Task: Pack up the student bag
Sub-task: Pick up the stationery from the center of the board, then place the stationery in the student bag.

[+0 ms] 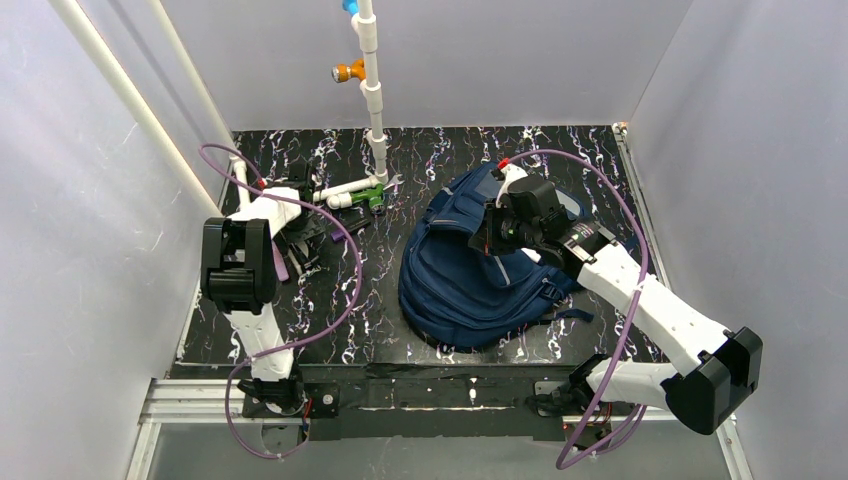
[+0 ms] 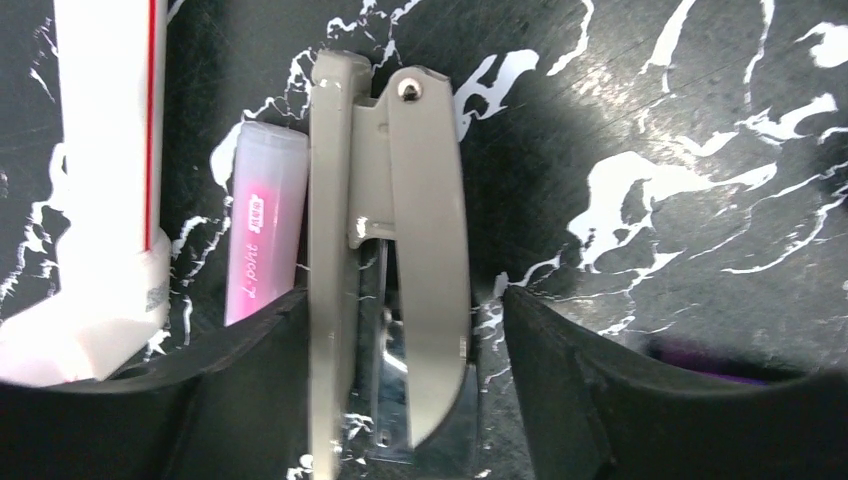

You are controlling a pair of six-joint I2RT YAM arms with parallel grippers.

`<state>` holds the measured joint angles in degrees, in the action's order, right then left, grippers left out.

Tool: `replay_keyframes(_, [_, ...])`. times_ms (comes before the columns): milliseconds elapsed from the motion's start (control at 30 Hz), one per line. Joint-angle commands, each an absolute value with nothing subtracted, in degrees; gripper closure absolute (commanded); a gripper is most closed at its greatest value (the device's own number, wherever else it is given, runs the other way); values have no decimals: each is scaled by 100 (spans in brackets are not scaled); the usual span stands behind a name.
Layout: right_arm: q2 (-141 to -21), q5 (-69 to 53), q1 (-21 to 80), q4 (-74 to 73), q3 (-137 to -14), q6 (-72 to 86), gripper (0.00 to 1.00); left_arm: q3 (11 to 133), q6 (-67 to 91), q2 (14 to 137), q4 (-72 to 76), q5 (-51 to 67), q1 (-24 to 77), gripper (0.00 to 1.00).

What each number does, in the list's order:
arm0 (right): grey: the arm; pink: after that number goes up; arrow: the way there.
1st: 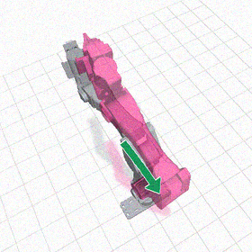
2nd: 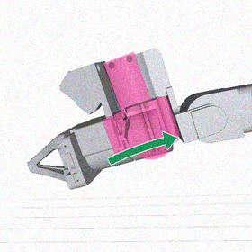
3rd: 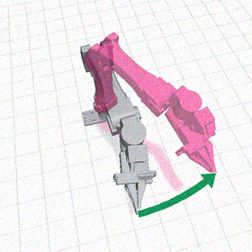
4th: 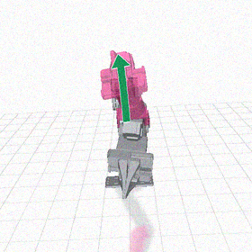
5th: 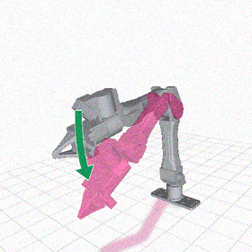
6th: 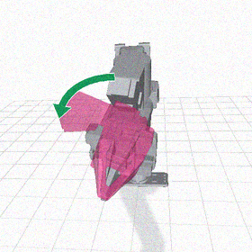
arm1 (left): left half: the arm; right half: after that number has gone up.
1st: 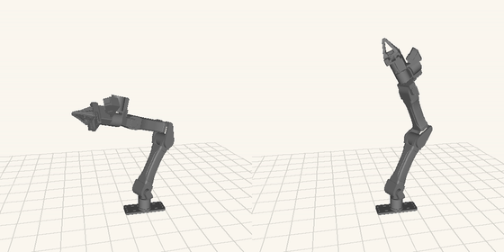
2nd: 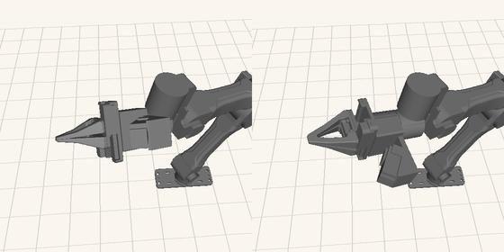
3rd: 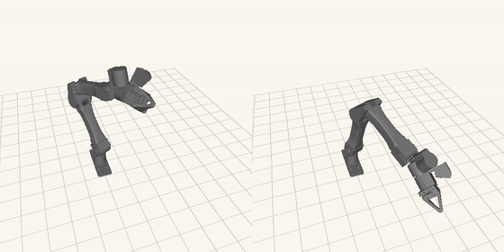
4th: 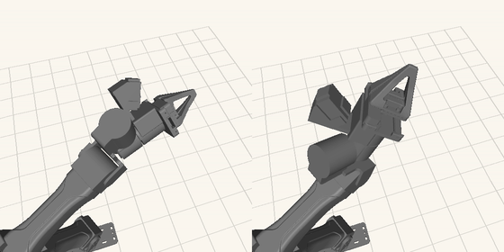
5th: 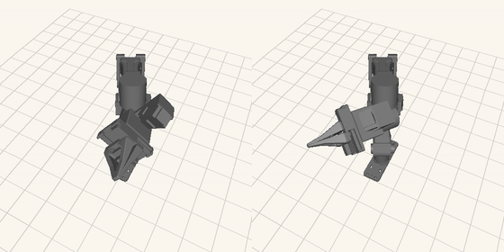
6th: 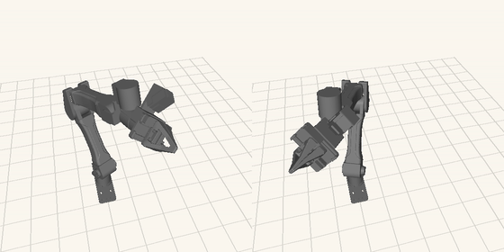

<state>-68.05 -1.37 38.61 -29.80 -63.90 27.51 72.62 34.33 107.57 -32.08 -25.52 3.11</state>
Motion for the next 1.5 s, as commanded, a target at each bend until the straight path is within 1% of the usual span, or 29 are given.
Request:
replay_keyframes(0, [-6595,-235,3824,-2291,-6513,2902,99,7117,3412,10381,-3401,-2642,320,40])
replay_keyframes(233, [-6543,-169,3823,-2307,-6487,2917,99,6997,3314,9890,-3401,-2447,370,62])
replay_keyframes(333, [-6571,-188,3823,-2278,-6491,2934,99,6983,3245,9559,-3486,-2283,462,68])
replay_keyframes(433, [-6604,-205,3823,-2237,-6516,2981,99,6932,3214,9125,-3660,-2076,659,71])
replay_keyframes(533, [-6639,-256,3822,-2170,-6558,3037,99,6756,3270,8440,-3873,-1926,970,71])
replay_keyframes(600, [-6674,-284,3815,-2142,-6586,3074,99,6625,3428,7909,-4011,-1848,1368,71])
replay_keyframes(700, [-6738,-315,3810,-2118,-6630,3118,99,6512,4064,7225,-4280,-1859,2270,71])
replay_keyframes(767, [-6771,-337,3814,-2099,-6640,3195,99,6460,4694,6944,-4280,-1910,3052,72])
replay_keyframes(833, [-6769,-383,3814,-2019,-6620,3339,99,6526,5379,6892,-4216,-2023,3948,72])
replay_keyframes(933, [-6723,-413,3806,-1889,-6593,3621,99,6751,5932,7116,-4051,-2292,4906,72])
replay_keyframes(1000, [-6679,-409,3806,-1805,-6592,3758,99,6870,6180,7311,-3914,-2704,5439,71])
replay_keyframes(1067, [-6642,-395,3805,-1735,-6592,3870,99,6900,6571,7538,-3784,-2841,5651,70])
replay_keyframes(1200, [-6631,-444,3797,-1670,-6626,4009,99,7016,7156,7957,-3397,-2666,5683,68])
replay_keyframes(1300, [-6591,-453,3797,-1654,-6596,4074,99,7355,7281,8255,-3242,-2873,5704,68])
replay_keyframes(1467, [-6509,-439,3797,-1641,-6545,4129,99,7721,7384,8725,-3081,-2842,5704,67])
